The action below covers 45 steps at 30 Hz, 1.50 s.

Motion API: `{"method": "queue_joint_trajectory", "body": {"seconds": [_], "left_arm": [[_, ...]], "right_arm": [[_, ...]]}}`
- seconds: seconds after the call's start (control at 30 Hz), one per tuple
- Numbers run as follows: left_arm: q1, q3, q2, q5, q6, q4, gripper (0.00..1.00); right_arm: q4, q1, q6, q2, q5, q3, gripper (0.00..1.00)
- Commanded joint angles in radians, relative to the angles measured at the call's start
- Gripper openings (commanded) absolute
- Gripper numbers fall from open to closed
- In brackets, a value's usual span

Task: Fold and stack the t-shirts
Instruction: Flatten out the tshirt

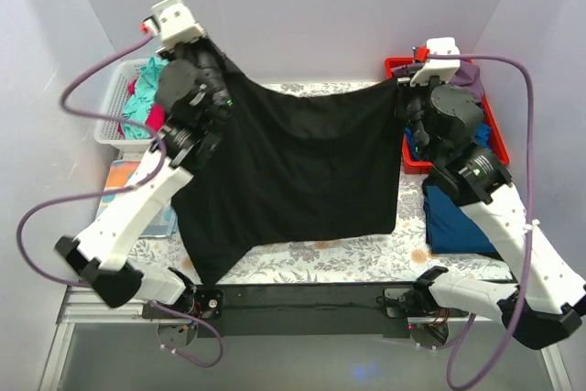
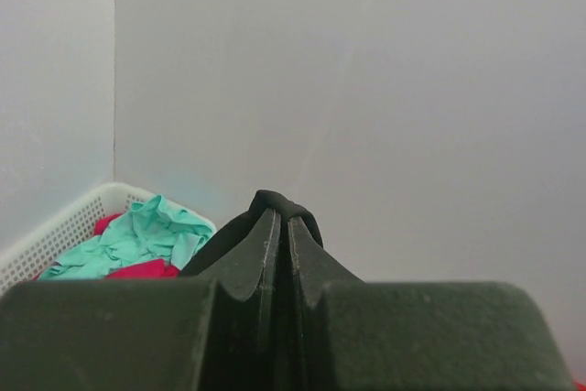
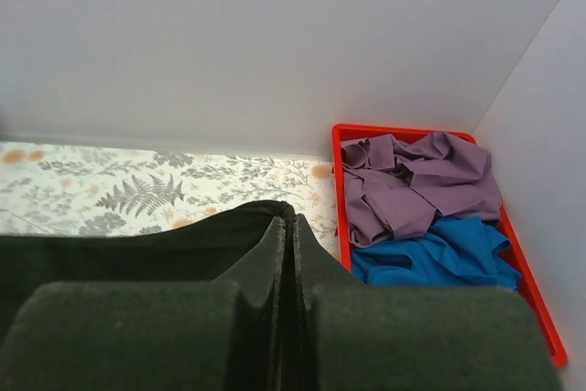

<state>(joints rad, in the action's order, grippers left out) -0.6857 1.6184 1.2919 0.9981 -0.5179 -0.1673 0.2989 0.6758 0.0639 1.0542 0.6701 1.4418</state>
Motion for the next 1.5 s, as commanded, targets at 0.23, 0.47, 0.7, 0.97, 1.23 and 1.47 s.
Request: {"method": "queue_joint_trajectory", "body": {"seconds": [0.23, 0.47, 0.7, 0.97, 1.23, 1.47], "left_arm": [[0.089, 0.380, 0.190, -0.046, 0.150, -0.063, 0.00], [0.089, 0.356, 0.098, -0.044, 0.105, 0.044, 0.00], [0.089, 0.268, -0.034, -0.064, 0.007, 0.163, 0.00], [0.087, 0.314, -0.007, -0.072, 0.074, 0.123, 0.00], [0.091, 0.276, 0.162, -0.050, 0.144, -0.014, 0.00], [0.256, 0.472, 0.381, -0.176, -0.042, 0.162, 0.00]], "right_arm": [[-0.119, -0.228, 0.019, 0.029, -0.201, 0.065, 0.01], [-0.069, -0.229, 0.013, -0.057, -0.265, 0.057, 0.01], [-0.003, -0.231, 0.002, -0.166, -0.308, 0.060, 0.01], [0.019, -0.229, 0.034, -0.155, -0.293, 0.150, 0.01], [-0.064, -0.231, 0.037, -0.057, -0.259, 0.049, 0.01], [-0.150, -0.318, 0.021, 0.073, -0.349, 0.020, 0.01]]}}
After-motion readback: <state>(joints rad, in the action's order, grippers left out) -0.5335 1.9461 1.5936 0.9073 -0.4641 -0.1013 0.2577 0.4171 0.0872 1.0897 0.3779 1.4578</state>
